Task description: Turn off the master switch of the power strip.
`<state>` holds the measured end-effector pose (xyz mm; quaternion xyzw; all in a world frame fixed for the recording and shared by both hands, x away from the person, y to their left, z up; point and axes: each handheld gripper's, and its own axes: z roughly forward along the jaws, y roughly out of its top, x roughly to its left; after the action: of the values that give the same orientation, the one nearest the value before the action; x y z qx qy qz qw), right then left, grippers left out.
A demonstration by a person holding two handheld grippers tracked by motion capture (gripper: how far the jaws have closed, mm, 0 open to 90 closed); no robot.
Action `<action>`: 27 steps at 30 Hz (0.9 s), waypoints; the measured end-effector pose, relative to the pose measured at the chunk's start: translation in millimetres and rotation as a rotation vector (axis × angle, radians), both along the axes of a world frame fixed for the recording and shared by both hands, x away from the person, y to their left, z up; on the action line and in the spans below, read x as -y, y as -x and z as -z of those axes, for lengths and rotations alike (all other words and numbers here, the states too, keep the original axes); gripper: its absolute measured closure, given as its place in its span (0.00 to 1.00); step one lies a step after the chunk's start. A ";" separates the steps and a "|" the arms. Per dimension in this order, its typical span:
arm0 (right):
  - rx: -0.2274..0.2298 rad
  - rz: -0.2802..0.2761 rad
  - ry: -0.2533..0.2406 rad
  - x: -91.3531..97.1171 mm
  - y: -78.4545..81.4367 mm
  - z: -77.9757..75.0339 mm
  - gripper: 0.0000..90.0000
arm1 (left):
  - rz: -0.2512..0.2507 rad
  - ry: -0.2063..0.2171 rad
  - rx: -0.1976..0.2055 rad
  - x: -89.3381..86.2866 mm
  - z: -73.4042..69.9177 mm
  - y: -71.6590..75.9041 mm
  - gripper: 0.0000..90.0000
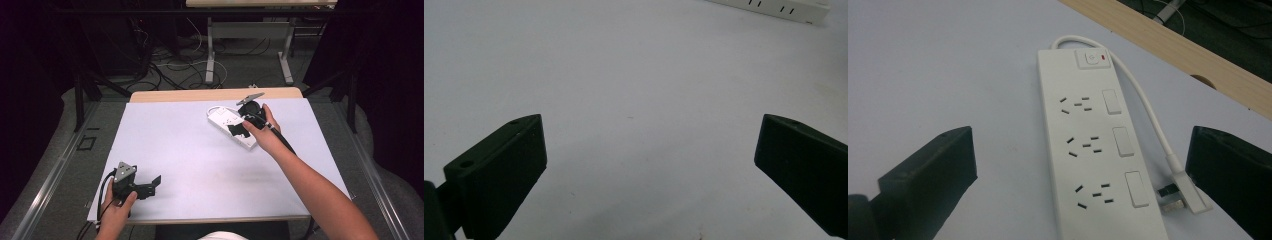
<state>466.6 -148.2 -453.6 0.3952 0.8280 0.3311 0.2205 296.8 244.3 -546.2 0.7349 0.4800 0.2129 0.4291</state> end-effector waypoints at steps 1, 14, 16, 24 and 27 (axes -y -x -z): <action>-0.005 0.003 -0.002 0.2 1.4 -0.7 0.00 | -0.002 -0.003 0.003 -0.1 -0.2 0.0 0.00; 0.006 -0.017 -0.002 8.9 19.4 -1.1 0.00 | -0.014 0.005 -0.002 -3.3 0.1 0.5 0.00; 0.006 -0.018 -0.009 11.1 23.9 -1.2 0.00 | -0.014 0.008 -0.004 -3.4 0.2 0.7 0.00; 0.008 -0.039 -0.048 25.9 44.8 -0.8 0.00 | -0.015 0.010 -0.003 -3.9 0.1 0.5 0.00; 0.005 -0.045 -0.069 32.5 53.6 0.0 0.00 | -0.016 0.012 -0.007 -3.8 0.1 0.7 0.00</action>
<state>413.0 -180.7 -453.6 0.3833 0.8241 0.3653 0.2011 296.1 248.1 -546.2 0.7291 0.4886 0.2110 0.4302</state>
